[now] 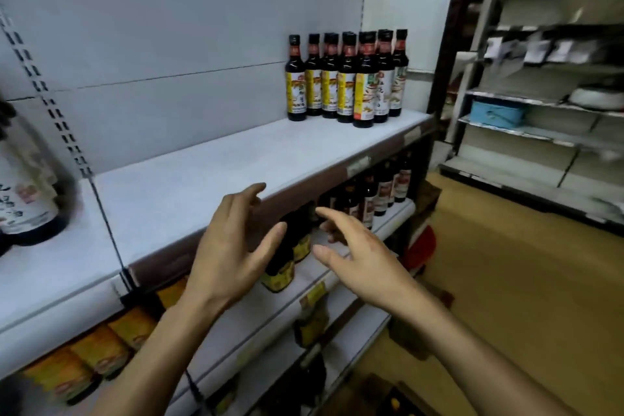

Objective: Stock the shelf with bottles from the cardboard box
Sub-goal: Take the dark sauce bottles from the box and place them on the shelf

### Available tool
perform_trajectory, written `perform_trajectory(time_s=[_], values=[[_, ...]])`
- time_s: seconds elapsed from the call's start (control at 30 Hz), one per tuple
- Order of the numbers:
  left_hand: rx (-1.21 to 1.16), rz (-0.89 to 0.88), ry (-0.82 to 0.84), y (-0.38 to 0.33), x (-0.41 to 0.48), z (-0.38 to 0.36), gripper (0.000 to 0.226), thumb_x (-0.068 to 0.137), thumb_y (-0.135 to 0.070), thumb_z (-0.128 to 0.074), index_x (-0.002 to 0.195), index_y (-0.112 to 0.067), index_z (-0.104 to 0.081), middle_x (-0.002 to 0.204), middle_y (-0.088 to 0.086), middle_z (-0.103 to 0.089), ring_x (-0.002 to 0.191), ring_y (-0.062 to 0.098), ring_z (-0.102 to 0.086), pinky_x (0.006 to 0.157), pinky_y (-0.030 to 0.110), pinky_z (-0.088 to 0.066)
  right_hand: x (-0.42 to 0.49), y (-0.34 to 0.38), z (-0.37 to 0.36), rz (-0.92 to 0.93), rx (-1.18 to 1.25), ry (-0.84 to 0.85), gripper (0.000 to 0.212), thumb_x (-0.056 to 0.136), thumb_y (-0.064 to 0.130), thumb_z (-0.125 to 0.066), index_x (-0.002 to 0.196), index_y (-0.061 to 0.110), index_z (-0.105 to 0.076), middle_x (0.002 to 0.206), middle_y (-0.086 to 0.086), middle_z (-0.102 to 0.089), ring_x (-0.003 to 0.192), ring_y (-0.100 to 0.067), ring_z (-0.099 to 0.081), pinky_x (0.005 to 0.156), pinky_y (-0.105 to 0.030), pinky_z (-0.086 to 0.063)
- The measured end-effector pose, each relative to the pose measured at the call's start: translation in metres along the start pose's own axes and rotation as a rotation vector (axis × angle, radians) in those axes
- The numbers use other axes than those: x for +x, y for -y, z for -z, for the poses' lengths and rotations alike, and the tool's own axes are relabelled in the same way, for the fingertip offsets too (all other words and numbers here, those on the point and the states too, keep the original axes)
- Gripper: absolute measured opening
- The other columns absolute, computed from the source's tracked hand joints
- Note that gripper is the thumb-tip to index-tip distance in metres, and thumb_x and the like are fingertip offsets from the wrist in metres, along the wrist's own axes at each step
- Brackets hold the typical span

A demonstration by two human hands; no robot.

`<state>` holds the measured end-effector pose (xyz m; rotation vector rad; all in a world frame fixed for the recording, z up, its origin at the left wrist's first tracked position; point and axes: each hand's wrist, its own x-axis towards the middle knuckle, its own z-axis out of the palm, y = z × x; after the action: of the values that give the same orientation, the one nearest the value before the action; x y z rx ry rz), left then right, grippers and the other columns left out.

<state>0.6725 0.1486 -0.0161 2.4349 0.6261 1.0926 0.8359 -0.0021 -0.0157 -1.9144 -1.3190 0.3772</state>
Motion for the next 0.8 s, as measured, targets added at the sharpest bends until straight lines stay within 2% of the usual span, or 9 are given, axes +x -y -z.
perform_trajectory(time_s=[0.13,0.23,0.3,0.4,0.47,0.53,0.57,0.7,0.8], values=[[-0.048,-0.048,0.140,-0.021,0.002,-0.056,0.065,0.093,-0.051,-0.061,0.149,-0.025,-0.042,0.134,-0.007,-0.053,0.122,0.008,-0.054,0.096,0.022,-0.044,-0.027,-0.031,0.022,-0.111,0.013,-0.063,0.058,0.102,0.042,-0.055,0.155,0.042,-0.029,0.142,0.017,-0.045,0.126,-0.001,-0.047,0.096,-0.023,-0.046],[-0.109,-0.077,0.216,-0.033,0.007,-0.090,0.068,0.091,-0.059,-0.054,0.151,-0.029,-0.039,0.132,-0.013,-0.049,0.121,0.004,-0.051,0.095,0.024,-0.046,-0.041,-0.054,0.031,-0.180,0.005,-0.119,0.057,0.103,0.039,-0.055,0.154,0.040,-0.031,0.134,0.018,-0.045,0.121,-0.003,-0.049,0.087,-0.017,-0.045],[-0.145,-0.098,0.253,-0.038,0.010,-0.109,0.068,0.092,-0.060,-0.053,0.151,-0.031,-0.038,0.130,-0.017,-0.047,0.117,-0.002,-0.048,0.094,0.024,-0.046,-0.048,-0.067,0.034,-0.221,0.024,-0.159,0.057,0.102,0.037,-0.057,0.153,0.040,-0.032,0.132,0.017,-0.046,0.118,-0.004,-0.051,0.091,-0.021,-0.048],[-0.211,-0.136,0.326,-0.043,0.013,-0.133,0.066,0.093,-0.060,-0.053,0.151,-0.031,-0.038,0.128,-0.017,-0.047,0.113,-0.004,-0.047,0.085,0.023,-0.048,-0.055,-0.083,0.035,-0.290,0.027,-0.222,0.058,0.101,0.035,-0.059,0.154,0.038,-0.034,0.132,0.013,-0.049,0.117,-0.003,-0.052,0.101,-0.033,-0.050],[-0.255,-0.152,0.382,-0.042,0.013,-0.148,0.066,0.092,-0.061,-0.051,0.150,-0.031,-0.038,0.130,-0.014,-0.049,0.116,0.001,-0.050,0.081,0.022,-0.047,-0.059,-0.090,0.034,-0.336,0.012,-0.259,0.057,0.101,0.035,-0.059,0.153,0.037,-0.035,0.130,0.014,-0.049,0.116,0.001,-0.051,0.098,-0.025,-0.050],[-0.286,-0.158,0.429,-0.040,0.014,-0.162,0.067,0.092,-0.061,-0.051,0.151,-0.031,-0.039,0.130,-0.013,-0.050,0.115,0.003,-0.051,0.080,0.022,-0.047,-0.062,-0.098,0.030,-0.383,-0.001,-0.289,0.056,0.101,0.037,-0.058,0.152,0.039,-0.035,0.129,0.017,-0.048,0.115,0.004,-0.050,0.089,-0.015,-0.048],[-0.299,-0.161,0.450,-0.038,0.014,-0.169,0.067,0.092,-0.060,-0.052,0.151,-0.031,-0.039,0.130,-0.012,-0.050,0.115,0.004,-0.052,0.079,0.022,-0.046,-0.063,-0.103,0.027,-0.400,-0.006,-0.304,0.056,0.101,0.038,-0.058,0.152,0.041,-0.035,0.129,0.018,-0.048,0.114,0.005,-0.050,0.088,-0.014,-0.047],[-0.373,-0.139,0.542,-0.028,0.005,-0.200,0.064,0.095,-0.051,-0.060,0.152,-0.031,-0.038,0.136,-0.012,-0.050,0.123,0.004,-0.050,0.084,0.018,-0.043,-0.073,-0.123,0.012,-0.490,-0.002,-0.354,0.056,0.100,0.037,-0.060,0.150,0.041,-0.038,0.129,0.016,-0.052,0.114,0.000,-0.054,0.099,-0.029,-0.051],[-0.404,-0.098,0.602,-0.016,-0.007,-0.223,0.063,0.095,-0.049,-0.062,0.152,-0.034,-0.038,0.135,-0.014,-0.050,0.122,-0.002,-0.046,0.094,0.022,-0.045,-0.083,-0.142,-0.003,-0.571,0.025,-0.380,0.056,0.099,0.036,-0.061,0.150,0.042,-0.038,0.128,0.017,-0.053,0.116,-0.004,-0.056,0.102,-0.034,-0.052]])
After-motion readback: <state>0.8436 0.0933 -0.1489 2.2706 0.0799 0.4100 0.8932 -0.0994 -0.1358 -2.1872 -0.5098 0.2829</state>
